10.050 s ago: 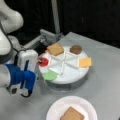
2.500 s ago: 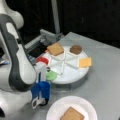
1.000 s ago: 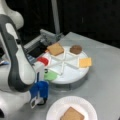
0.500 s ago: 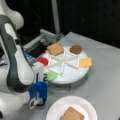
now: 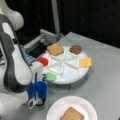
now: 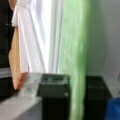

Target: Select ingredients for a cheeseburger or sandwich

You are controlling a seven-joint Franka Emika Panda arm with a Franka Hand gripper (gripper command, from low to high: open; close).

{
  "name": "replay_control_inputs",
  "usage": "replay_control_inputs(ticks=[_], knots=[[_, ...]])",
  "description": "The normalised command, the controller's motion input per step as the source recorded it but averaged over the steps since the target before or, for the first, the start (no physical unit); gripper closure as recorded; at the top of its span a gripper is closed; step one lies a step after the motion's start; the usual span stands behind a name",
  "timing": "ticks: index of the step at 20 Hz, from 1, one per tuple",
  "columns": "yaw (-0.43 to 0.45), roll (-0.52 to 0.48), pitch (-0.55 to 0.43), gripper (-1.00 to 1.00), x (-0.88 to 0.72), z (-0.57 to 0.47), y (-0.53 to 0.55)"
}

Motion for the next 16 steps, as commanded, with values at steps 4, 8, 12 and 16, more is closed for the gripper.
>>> replay_control_inputs(ticks=[4,8,12,16], knots=[[0.168,0.125,0.034,1.00,0.07,0.02,-0.36],[0.173,0.116,0.070,1.00,0.09,0.06,-0.36],[0.160,0.096,0.111,1.00,0.15,0.08,-0.27],[0.078,0.025,0.147,1.00,0.25,0.12,-0.17]])
